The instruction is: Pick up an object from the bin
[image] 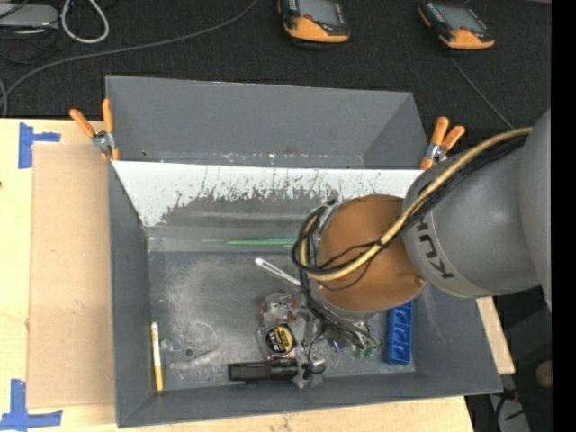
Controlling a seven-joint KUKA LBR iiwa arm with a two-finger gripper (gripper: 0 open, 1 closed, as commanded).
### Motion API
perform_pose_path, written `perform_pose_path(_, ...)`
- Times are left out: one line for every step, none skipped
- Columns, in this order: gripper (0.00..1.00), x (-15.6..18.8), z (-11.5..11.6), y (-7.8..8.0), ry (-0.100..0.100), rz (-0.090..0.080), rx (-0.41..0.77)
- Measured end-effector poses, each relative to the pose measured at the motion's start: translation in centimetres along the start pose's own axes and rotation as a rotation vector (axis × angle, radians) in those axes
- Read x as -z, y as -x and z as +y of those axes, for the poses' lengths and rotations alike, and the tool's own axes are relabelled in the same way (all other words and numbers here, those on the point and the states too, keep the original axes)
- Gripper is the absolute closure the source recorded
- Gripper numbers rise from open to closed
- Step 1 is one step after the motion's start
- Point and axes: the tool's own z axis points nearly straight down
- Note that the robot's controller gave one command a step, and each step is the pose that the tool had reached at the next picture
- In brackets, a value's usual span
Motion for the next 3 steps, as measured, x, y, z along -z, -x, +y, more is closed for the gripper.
perform_pose_path(0.00,-1.2,3.3,0.6,0.002,-0.002,0.043)
perform_pose_path(0.00,-3.4,3.2,1.0,-0.004,-0.019,0.117)
perform_pose_path(1.00,-4.2,3.3,0.7,0.001,-0.006,0.253)
